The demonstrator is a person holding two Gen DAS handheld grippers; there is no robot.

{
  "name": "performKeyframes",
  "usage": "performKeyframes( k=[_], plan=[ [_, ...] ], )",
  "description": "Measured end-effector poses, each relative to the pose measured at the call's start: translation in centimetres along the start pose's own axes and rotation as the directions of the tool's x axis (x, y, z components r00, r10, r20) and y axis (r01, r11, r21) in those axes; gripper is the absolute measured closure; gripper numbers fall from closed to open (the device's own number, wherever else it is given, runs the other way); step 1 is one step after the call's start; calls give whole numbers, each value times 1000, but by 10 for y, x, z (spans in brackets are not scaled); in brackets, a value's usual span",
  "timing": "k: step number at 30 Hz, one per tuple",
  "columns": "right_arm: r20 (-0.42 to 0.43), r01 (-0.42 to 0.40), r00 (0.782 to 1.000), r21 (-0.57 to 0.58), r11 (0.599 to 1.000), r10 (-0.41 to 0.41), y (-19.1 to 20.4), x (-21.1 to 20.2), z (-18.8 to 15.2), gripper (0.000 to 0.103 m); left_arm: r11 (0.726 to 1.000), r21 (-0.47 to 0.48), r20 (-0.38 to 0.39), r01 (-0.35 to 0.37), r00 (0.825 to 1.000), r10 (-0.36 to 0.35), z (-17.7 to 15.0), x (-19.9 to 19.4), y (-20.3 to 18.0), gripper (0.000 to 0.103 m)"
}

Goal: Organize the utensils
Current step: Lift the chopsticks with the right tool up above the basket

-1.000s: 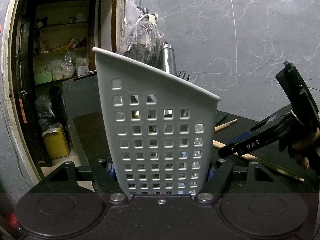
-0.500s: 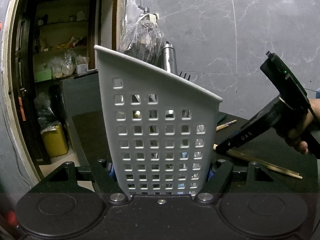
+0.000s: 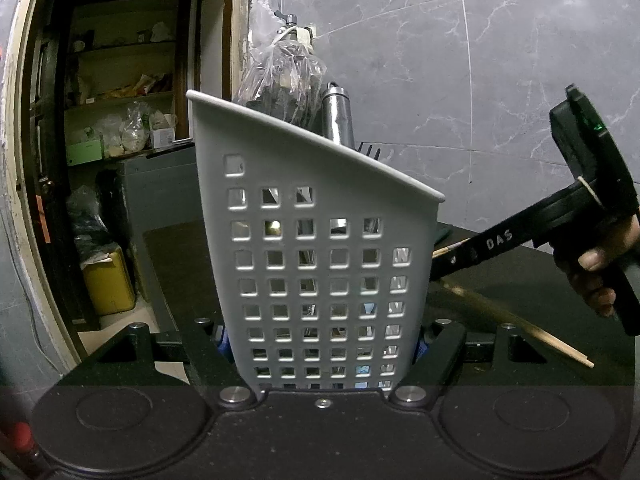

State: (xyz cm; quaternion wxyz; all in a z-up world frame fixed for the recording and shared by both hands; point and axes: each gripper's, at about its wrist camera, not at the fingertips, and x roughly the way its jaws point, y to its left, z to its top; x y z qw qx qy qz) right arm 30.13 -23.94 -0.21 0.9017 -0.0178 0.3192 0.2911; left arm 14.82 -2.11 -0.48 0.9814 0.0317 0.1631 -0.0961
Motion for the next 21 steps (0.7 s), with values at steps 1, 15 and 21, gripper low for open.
performKeyframes(
  k=[1, 15, 21],
  plan=[
    [16, -7, 1000, 6, 1000, 7, 0, -2, 0, 88, 1000, 0, 0, 0, 1000, 0, 0, 0, 0, 27],
    [288, -92, 955, 54, 994, 73, -7, -40, 2, 88, 1000, 4, -1, -5, 1000, 5, 1, 0, 0, 27],
    [366, -118, 926, 39, 992, 96, -5, -48, 1, 88, 1000, 5, -2, -6, 1000, 6, 2, 0, -1, 27]
  ],
)
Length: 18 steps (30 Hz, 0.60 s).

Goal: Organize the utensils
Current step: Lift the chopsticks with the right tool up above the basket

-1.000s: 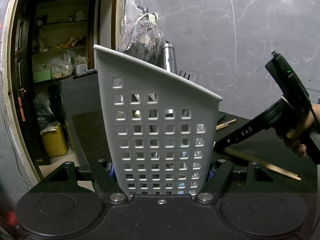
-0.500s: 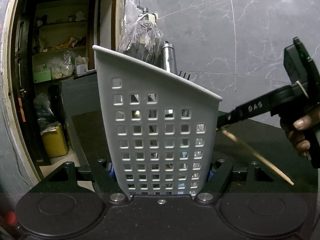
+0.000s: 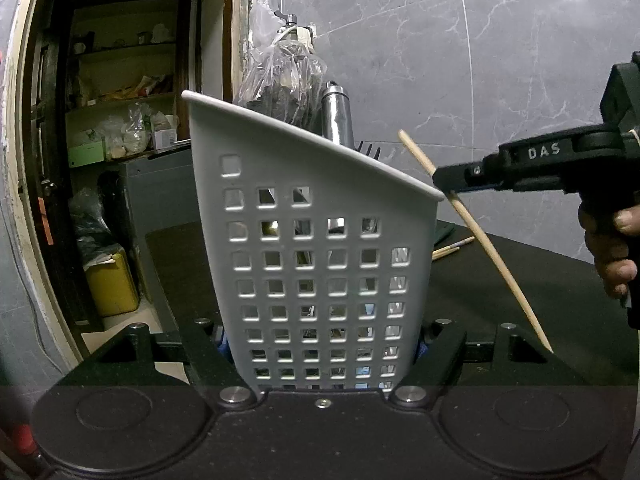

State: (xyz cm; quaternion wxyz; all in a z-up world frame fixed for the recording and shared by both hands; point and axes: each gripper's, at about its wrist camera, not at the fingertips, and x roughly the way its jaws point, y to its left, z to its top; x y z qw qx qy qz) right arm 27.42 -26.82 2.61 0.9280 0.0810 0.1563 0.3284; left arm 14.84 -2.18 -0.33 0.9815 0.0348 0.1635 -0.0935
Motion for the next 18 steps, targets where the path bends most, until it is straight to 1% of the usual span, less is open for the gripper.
performKeyframes(
  k=[9, 18],
  plan=[
    [93, -20, 995, -20, 1000, 22, 10, -14, 4, 88, 1000, 1, 0, 0, 1000, 0, 0, 0, 0, 27],
    [187, -26, 982, -51, 998, 36, 21, -29, 18, 88, 1000, 1, -1, -1, 1000, 1, 0, 0, 0, 27]
  ],
)
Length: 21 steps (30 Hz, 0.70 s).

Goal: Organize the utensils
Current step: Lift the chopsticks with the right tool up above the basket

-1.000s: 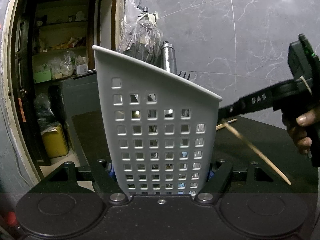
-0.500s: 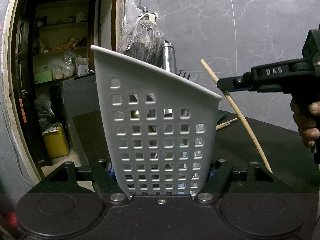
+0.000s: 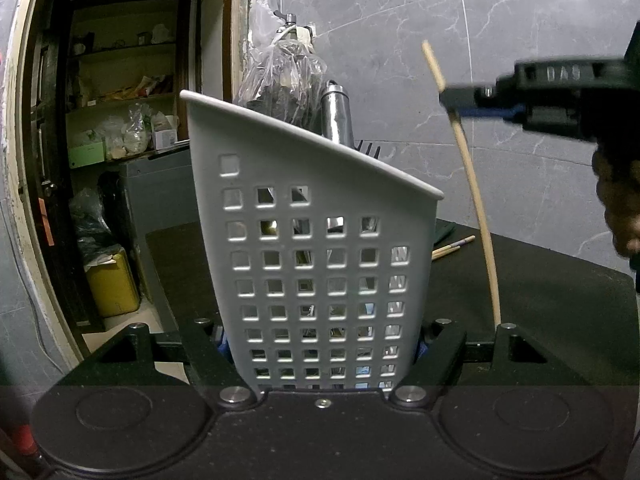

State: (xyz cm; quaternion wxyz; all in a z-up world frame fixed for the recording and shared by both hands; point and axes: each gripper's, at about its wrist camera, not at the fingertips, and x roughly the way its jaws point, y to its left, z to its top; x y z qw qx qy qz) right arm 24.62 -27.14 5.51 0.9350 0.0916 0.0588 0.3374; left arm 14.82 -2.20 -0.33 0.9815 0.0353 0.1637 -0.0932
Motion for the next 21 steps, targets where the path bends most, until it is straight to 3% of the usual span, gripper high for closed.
performKeyframes(
  k=[12, 21],
  plan=[
    [133, -91, 985, -118, 989, 106, 38, -13, 56, 88, 1000, 1, 0, -1, 1000, 1, 0, 0, -1, 27],
    [216, -217, 942, -190, 958, 256, 73, -9, 97, 87, 1000, 1, 0, -1, 1000, 1, 0, 0, 0, 27]
  ],
)
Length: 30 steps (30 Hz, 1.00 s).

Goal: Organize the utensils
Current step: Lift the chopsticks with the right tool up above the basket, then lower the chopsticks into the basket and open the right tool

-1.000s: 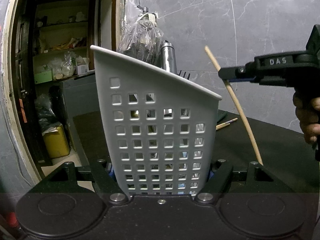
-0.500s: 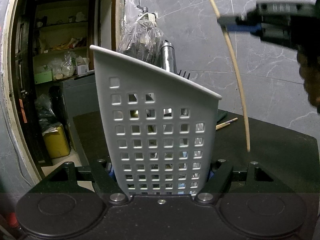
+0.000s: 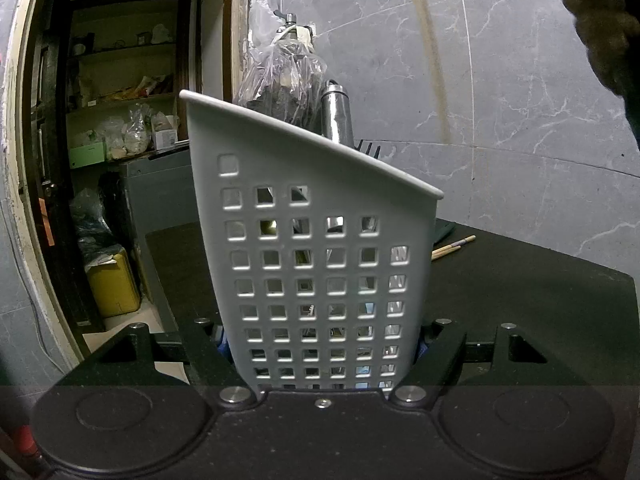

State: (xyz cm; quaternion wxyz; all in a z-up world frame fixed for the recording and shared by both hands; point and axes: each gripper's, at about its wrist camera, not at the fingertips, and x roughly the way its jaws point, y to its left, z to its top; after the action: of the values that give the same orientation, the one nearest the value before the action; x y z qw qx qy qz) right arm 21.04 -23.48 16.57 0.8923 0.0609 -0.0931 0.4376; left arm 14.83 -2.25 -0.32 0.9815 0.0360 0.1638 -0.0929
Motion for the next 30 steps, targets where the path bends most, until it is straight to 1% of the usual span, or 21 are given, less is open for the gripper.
performKeyframes(
  k=[5, 10, 13, 19, 30],
  plan=[
    [24, -76, 997, 20, 997, 76, 11, 19, 2, 87, 1000, 0, 0, -1, 1000, 1, 0, 0, 0, 27],
    [0, -110, 994, 62, 992, 110, 12, 35, -11, 87, 1000, 2, -1, -3, 1000, 3, 0, -1, 1, 27],
    [-30, -113, 993, 82, 990, 115, 10, 41, -20, 87, 1000, 2, 0, -3, 1000, 3, 0, -1, 1, 27],
    [-79, -89, 992, 111, 990, 98, 4, 41, -37, 87, 1000, 2, 0, -3, 1000, 3, 0, -1, 0, 27],
    [-124, -82, 987, 168, 982, 103, -5, 45, -60, 87, 1000, 6, -1, -5, 1000, 5, 0, -2, 1, 27]
  ],
)
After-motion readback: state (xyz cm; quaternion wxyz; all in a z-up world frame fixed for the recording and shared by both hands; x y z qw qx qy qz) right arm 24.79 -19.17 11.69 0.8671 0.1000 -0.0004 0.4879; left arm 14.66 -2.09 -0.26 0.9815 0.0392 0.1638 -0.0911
